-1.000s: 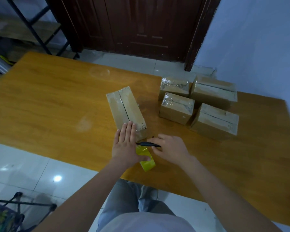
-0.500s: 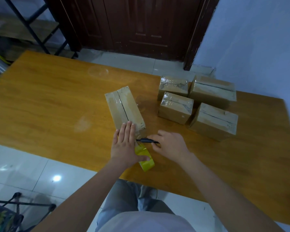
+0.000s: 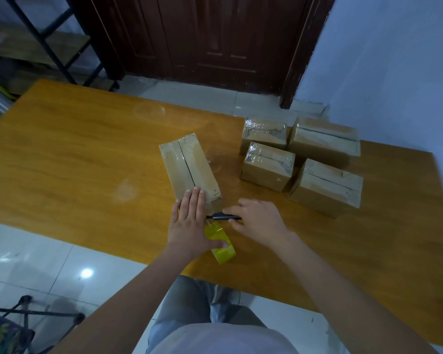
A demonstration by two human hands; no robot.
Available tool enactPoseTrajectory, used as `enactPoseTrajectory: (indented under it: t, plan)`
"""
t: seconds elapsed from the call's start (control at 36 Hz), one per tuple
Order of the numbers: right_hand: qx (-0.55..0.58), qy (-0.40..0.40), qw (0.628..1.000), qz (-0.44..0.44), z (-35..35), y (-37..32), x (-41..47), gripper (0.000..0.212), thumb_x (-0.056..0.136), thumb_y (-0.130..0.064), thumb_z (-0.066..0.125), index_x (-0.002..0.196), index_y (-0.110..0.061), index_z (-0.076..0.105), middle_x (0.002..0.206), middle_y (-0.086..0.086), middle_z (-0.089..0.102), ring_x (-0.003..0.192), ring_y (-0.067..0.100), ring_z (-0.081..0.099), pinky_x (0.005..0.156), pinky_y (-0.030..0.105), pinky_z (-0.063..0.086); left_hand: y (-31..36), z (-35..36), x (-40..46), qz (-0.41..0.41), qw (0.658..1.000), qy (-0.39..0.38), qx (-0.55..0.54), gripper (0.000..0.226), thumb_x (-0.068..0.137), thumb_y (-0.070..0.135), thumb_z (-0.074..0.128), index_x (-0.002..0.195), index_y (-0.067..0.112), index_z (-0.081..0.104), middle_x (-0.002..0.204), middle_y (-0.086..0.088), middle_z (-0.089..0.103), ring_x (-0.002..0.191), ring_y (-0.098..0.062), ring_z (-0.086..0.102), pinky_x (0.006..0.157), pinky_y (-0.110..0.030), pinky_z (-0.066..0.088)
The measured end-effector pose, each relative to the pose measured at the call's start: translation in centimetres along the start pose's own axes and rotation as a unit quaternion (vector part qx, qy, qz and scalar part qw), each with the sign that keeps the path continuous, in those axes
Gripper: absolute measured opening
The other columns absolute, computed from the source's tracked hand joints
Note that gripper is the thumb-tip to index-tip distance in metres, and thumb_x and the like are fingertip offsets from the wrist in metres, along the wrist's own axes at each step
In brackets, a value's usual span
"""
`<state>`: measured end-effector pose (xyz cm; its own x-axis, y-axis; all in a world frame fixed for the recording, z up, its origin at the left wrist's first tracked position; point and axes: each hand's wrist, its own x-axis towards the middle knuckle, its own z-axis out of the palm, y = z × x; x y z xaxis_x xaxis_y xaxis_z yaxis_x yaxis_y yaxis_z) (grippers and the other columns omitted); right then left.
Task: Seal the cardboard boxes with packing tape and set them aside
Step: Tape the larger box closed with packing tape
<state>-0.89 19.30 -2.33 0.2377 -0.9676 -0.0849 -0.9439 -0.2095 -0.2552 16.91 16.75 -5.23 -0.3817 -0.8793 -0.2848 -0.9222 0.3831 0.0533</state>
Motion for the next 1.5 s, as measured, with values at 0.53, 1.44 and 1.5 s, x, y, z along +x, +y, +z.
enactPoseTrajectory:
  t: [0.53, 1.44, 1.5]
  plan:
    - [0.003, -0.061, 0.983, 0.174, 3.5, 4.5, -1.7, 0.026, 0.097, -0.031, 0.045, 0.121, -0.03, 0.055, 0.098, -0.004, 0.058, 0.08, 0.016, 0.059, 0.06, 0.03, 0.053, -0.1, 0.1, 0.1, -0.002, 1.0, 0.0, -0.01, 0.134, 0.061, 0.092, 0.041, 0.136, 0.014, -0.037, 0.143, 0.002, -0.042, 0.138, -0.017, -0.033, 0.114, -0.039, -0.02]
    - [0.59, -0.148, 0.748, 0.267, 6.8, -2.5, 1.6, 0.028, 0.091, -0.013, 0.06, 0.117, -0.005, 0.062, 0.128, 0.005, 0.058, 0.112, 0.013, 0.052, 0.092, 0.022, 0.041, -1.8, 1.0, 0.5, 0.051, 0.99, 0.11, -0.073, 0.104, 0.073, 0.082, 0.02, 0.152, 0.015, 0.02, 0.158, 0.0, 0.02, 0.146, -0.019, 0.015, 0.117, -0.041, 0.009]
    - [0.595, -0.143, 0.745, 0.267, 7.1, -2.5, 1.4, 0.03, 0.089, -0.015, 0.063, 0.118, -0.008, 0.063, 0.122, 0.006, 0.062, 0.114, 0.016, 0.055, 0.102, 0.029, 0.039, -2.2, 0.7, 0.6, 0.047, 0.983, 0.153, -0.093, 0.081, 0.084, 0.07, 0.027, 0.142, 0.016, 0.045, 0.147, 0.0, 0.043, 0.135, -0.022, 0.04, 0.108, -0.043, 0.031]
